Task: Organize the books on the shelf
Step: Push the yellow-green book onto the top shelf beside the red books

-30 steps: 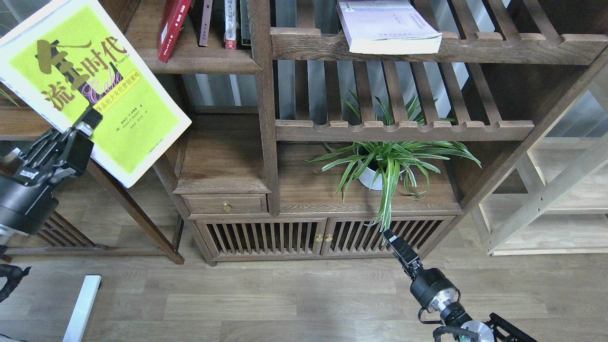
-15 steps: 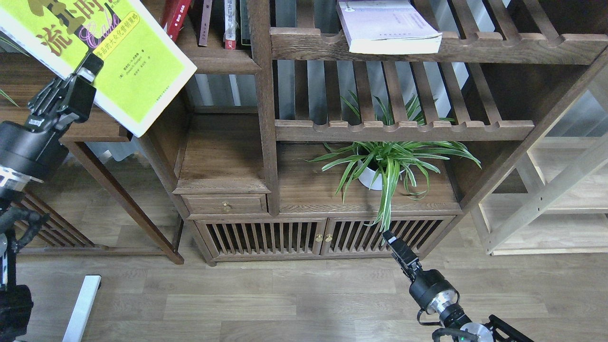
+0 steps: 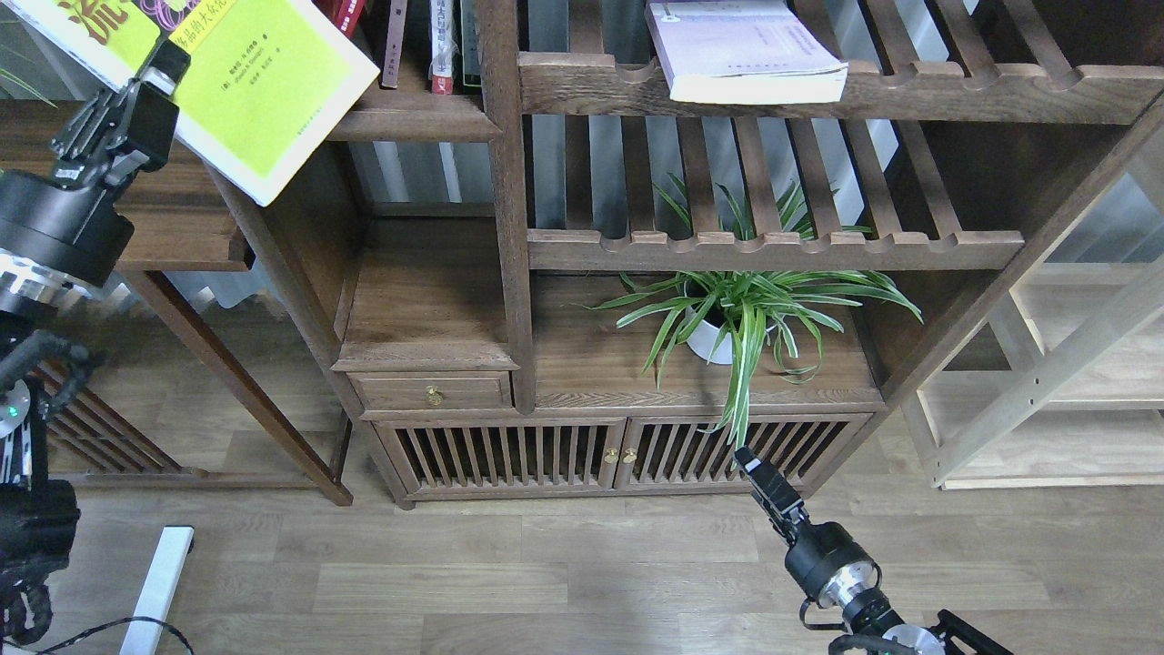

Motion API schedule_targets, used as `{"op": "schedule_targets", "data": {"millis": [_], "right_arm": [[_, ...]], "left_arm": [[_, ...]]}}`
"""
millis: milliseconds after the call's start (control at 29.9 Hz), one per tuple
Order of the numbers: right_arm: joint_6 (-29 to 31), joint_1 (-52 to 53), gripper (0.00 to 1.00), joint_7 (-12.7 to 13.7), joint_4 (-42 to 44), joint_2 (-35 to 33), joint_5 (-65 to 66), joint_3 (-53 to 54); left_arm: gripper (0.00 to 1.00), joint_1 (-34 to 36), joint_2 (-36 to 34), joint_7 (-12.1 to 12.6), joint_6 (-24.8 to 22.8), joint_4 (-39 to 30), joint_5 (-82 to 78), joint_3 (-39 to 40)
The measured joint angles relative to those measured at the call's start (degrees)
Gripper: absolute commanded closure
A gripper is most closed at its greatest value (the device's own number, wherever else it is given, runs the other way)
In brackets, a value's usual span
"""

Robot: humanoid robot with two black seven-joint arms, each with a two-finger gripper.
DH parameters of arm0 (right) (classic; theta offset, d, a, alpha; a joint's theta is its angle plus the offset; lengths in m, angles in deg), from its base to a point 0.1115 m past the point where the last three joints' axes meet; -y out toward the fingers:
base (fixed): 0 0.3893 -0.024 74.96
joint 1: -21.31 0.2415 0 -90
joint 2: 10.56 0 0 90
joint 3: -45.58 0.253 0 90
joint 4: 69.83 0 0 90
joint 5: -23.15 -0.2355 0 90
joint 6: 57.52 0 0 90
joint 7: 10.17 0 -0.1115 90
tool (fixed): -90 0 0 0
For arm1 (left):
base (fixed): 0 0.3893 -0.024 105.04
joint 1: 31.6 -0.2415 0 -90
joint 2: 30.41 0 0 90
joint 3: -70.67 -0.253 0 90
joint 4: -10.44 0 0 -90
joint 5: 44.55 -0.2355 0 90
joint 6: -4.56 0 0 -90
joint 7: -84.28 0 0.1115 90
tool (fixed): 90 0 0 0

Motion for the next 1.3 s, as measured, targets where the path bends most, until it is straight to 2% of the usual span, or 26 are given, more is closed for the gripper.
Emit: {"op": "schedule_targets", "data": {"millis": [301, 635, 869, 1036, 1203, 1304], "right_arm": [[0.0, -1.6, 0.01, 0.0, -0.5, -0.3, 0.0, 0.3], [0.0, -2.2, 0.01, 0.1, -0.5, -0.7, 0.1, 0.1], [0.0, -2.1, 0.01, 0.2, -0.5, -0.4, 0.1, -0.5], [0.0, -2.1, 0.01, 0.2, -0.5, -0.4, 0.1, -0.6], [0.0, -2.1, 0.01, 0.2, -0.5, -0.6, 0.2, -0.6], [0.0, -2.3, 0.01, 0.2, -0.5, -0.7, 0.2, -0.6]], "left_arm": [[1.00, -0.9, -0.4, 0.1, 0.0, -2.1, -0.4, -2.4], [1.00, -12.5, -3.6, 2.0, 0.0, -11.8, 0.3, 0.2], [1.00, -12.7, -4.1, 6.3, 0.0, -15.0, 0.5, 5.6], [1.00, -12.3, -4.6, 7.9, 0.0, -15.1, 0.5, 6.2], [1.00, -10.9, -4.8, 11.4, 0.0, -15.2, 0.4, 6.7], [1.00, -9.9, -4.9, 12.4, 0.0, -15.4, 0.4, 7.7]]}}
